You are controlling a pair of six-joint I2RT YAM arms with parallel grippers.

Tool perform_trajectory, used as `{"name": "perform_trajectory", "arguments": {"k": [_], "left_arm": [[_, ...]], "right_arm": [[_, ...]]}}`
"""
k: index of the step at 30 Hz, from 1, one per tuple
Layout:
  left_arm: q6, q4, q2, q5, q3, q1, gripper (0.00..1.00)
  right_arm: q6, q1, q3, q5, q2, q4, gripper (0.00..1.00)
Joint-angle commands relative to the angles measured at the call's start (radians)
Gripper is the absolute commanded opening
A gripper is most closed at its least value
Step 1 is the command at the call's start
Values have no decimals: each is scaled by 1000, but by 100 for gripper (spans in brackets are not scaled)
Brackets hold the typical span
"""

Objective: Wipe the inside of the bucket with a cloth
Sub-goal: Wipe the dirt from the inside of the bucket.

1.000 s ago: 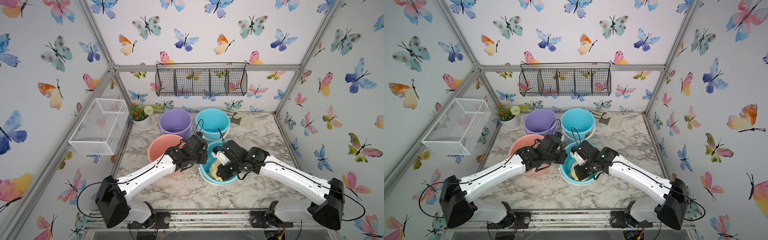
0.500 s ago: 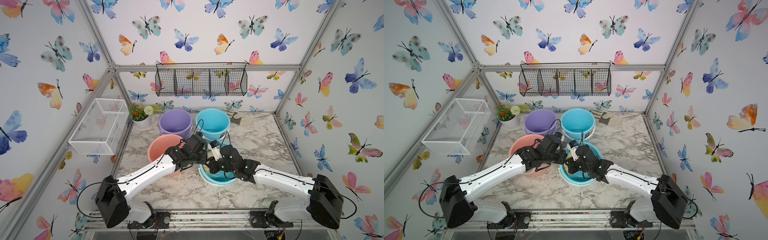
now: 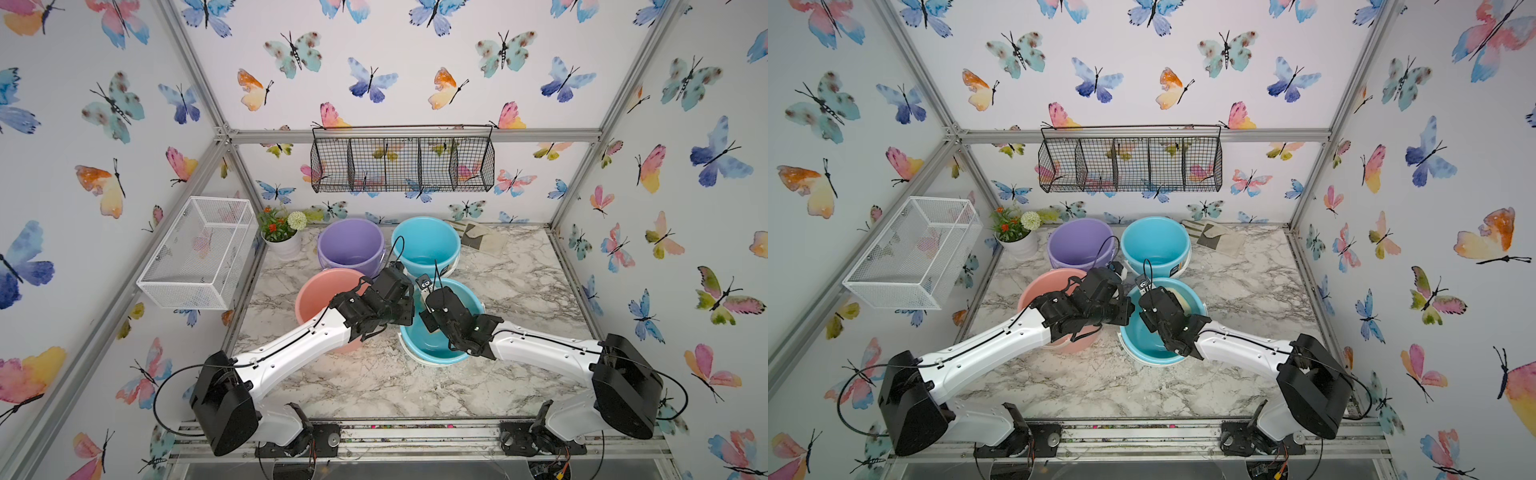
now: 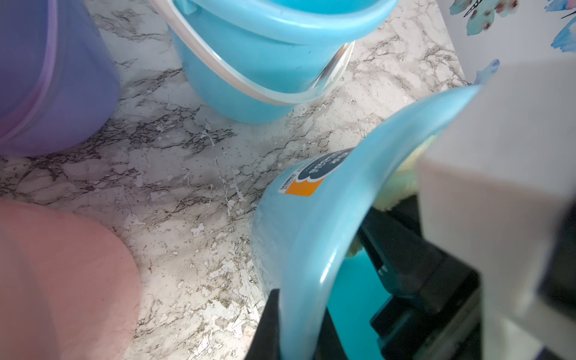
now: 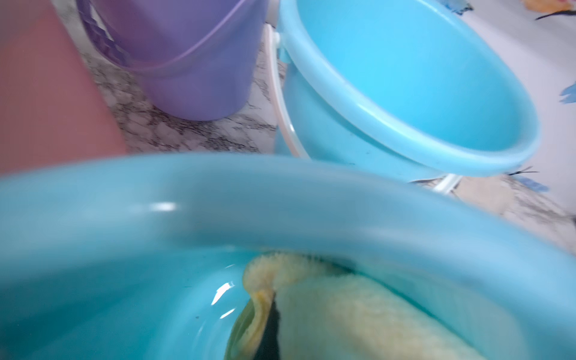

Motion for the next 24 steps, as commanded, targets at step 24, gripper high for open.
{"name": "perform_trajectory", "arguments": {"k": [24], "left_arm": [[3, -19, -11, 14, 14, -10, 0]], "right_arm": [[344, -6, 151, -789, -50, -846, 2]]}}
